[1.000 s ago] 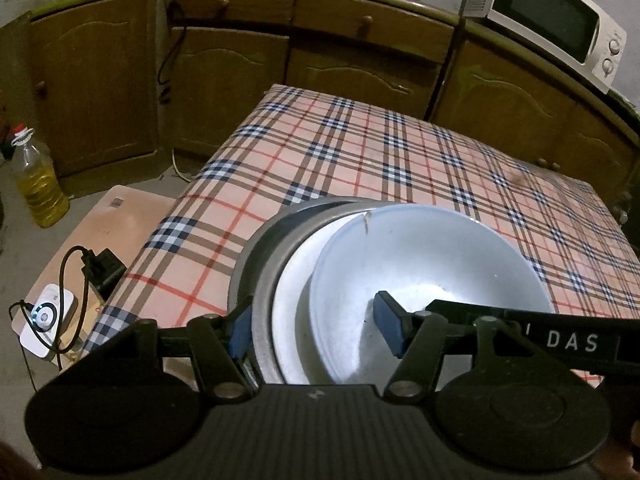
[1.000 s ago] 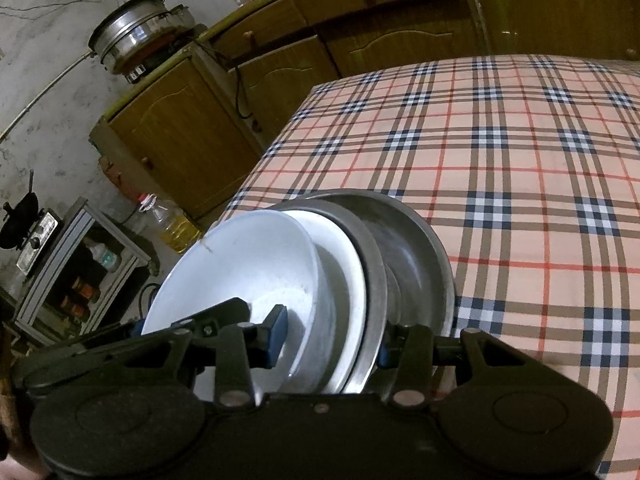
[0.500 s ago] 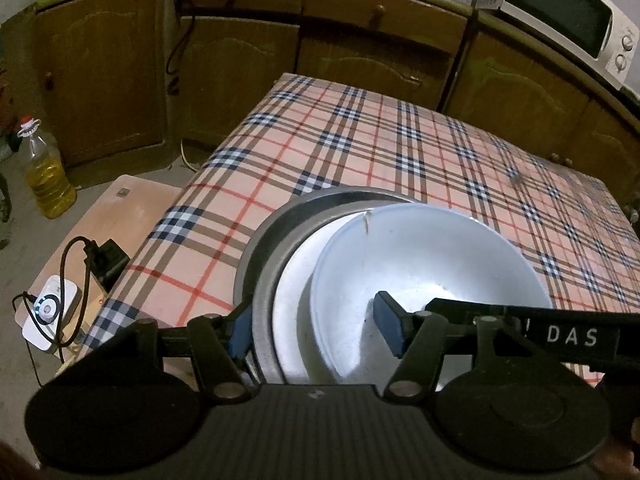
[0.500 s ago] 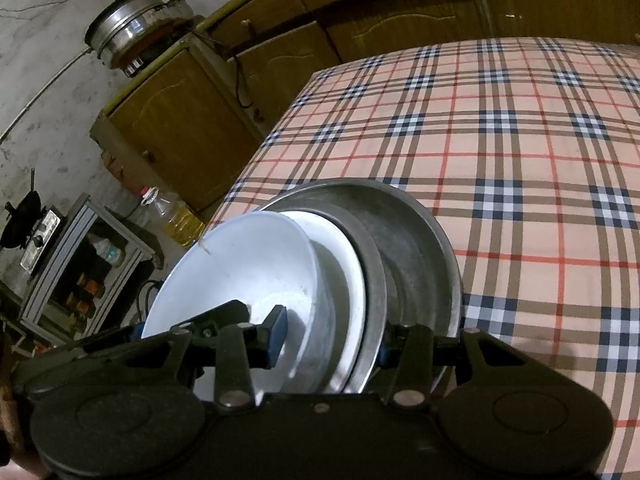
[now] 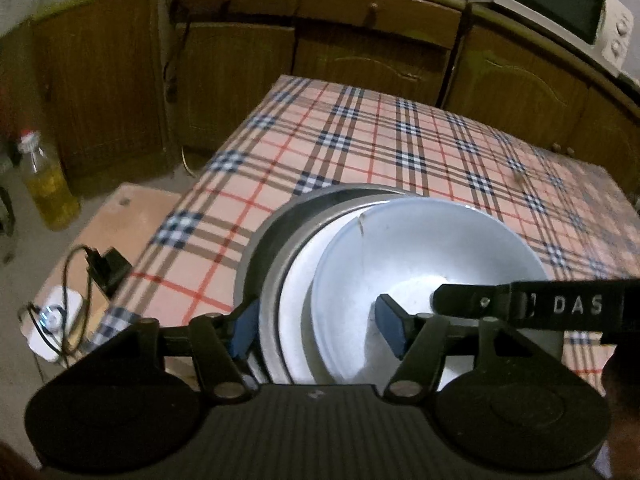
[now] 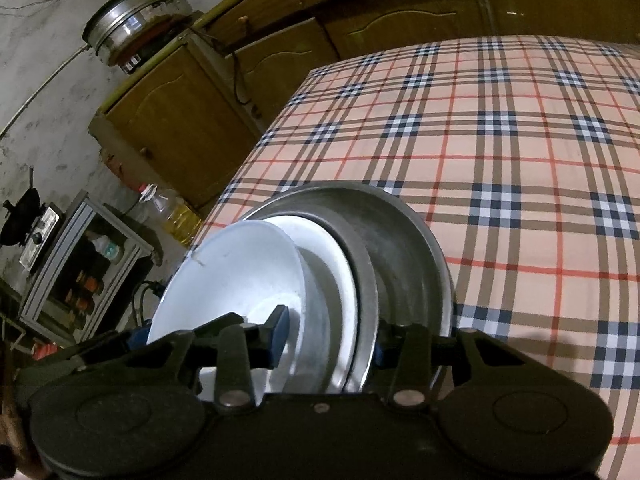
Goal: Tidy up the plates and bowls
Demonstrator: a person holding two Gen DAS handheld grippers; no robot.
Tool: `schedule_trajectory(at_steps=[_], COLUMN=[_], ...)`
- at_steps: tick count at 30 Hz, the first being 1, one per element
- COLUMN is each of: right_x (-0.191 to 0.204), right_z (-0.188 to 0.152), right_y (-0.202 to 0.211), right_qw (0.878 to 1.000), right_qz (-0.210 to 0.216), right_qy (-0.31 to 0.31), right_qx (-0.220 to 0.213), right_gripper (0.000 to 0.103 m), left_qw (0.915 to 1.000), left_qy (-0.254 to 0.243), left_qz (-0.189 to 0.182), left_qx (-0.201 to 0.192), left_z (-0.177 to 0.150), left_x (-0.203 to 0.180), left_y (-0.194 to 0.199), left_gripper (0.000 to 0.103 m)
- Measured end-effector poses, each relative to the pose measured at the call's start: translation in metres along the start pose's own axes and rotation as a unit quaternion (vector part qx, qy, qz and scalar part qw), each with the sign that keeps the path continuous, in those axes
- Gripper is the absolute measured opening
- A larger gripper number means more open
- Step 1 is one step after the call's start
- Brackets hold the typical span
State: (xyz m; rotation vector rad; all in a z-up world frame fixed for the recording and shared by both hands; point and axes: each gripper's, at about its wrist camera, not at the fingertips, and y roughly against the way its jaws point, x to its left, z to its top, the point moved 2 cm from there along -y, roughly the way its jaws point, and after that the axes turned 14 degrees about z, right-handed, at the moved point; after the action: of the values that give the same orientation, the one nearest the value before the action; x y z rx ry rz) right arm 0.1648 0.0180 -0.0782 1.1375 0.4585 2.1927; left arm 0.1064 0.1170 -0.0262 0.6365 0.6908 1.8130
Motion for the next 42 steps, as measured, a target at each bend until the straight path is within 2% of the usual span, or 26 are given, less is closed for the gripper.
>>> schedule_trajectory(at_steps=[2, 5, 9, 10, 14, 23, 29, 34, 42], right_x=[0.002, 0.005, 0.007, 0.007, 0.005, 0.016, 0.032, 0.048, 0.067], right_z=[0.002, 0.005, 0.007, 0.008, 0.016, 0.018, 0.015, 0.006, -0.033], right_y=[0.0, -0.002, -0.003, -0.002, 0.005, 0.01, 0.031, 0.056, 0.092], right_qw=[1.0, 1.0, 0.999, 0.999, 0.998, 0.992, 0.988, 0.983, 0.983], right_qz=[-0.002, -0.006, -0.01, -0.014, -0.047, -0.082, -0.101, -0.121, -0.116], right_qy=[0.004, 0.011, 0.018, 0.021, 0.029, 0.084, 0.117, 0.137, 0.13], right_qx=[0.004, 0.015, 0.028, 0.029, 0.027, 0.039, 0.004, -0.027, -0.051], right_gripper=[0.05, 0.05, 0.05, 0.051, 0.051, 0.051, 0.052, 0.059, 0.066], left_qw=[0.9998, 0.9984, 0.9993, 0.9993, 0.9991, 0.9995, 0.9997, 0.9997, 0.9995], left_qy=[-0.014, -0.018, 0.008, 0.001, -0.019, -0.011, -0.006, -0.004, -0.003], left_qz=[0.01, 0.045, 0.029, 0.032, 0.032, 0.025, 0.018, 0.002, -0.005], left_qx=[-0.012, -0.03, -0.024, -0.021, -0.02, -0.015, -0.016, -0.022, -0.03], left_z=[-0.001, -0.001, 0.0, -0.001, -0.002, -0.003, -0.003, -0.006, -0.02], left_x=[-0.002, 0.002, 0.012, 0.011, 0.003, 0.005, 0.006, 0.007, 0.011], left_y=[0.003, 0.008, 0.009, 0.007, 0.005, 0.005, 0.009, 0.025, 0.068], left_gripper=[0.065, 0.066, 0.066, 0.07, 0.071, 0.071, 0.068, 0.069, 0.076])
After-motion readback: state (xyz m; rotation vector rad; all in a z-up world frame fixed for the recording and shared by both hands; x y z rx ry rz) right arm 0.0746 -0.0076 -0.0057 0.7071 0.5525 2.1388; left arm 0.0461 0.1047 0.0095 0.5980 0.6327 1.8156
